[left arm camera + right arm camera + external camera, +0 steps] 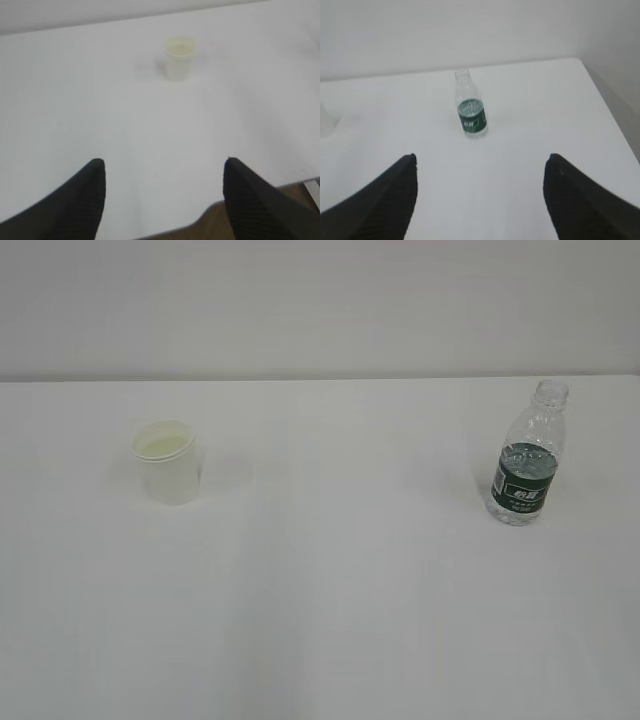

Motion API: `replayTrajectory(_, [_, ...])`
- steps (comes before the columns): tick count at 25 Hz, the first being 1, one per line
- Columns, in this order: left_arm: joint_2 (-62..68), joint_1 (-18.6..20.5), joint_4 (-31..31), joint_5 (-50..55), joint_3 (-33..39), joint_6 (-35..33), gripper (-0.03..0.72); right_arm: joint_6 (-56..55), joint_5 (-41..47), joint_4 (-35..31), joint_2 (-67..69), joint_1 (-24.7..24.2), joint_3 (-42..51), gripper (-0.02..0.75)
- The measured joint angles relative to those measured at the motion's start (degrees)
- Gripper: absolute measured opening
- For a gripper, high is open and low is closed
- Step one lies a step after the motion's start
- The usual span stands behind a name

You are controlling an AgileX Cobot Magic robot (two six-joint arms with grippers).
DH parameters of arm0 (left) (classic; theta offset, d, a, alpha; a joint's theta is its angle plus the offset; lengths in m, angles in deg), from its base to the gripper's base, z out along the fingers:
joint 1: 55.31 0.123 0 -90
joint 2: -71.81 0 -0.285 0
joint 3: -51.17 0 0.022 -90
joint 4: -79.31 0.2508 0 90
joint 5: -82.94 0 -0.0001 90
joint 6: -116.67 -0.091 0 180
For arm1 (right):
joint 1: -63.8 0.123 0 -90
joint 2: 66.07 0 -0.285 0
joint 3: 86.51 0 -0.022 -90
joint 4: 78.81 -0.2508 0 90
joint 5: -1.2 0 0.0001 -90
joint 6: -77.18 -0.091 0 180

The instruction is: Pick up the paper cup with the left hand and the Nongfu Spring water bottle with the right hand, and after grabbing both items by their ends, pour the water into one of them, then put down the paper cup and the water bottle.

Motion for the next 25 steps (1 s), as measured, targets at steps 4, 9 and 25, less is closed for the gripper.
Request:
replayTrajectory(4, [-1.55, 0.00, -2.56, 5.69, -1.05, -0.41, 0.525, 1.81, 6.28, -1.57, -1.49, 0.00, -2.06, 0.587])
replayTrajectory(9, [-7.91, 0.00, -3.01, 6.35, -1.26, -0.51, 0.524, 2.14, 6.96, -2.03, -4.83, 0.00, -2.42, 0.587])
replayTrajectory(25, [-11.17, 0.00, -3.55, 6.73, 9.13, -0.51, 0.480, 2.36, 7.10, -1.30, -4.86, 0.00, 4.45, 0.587])
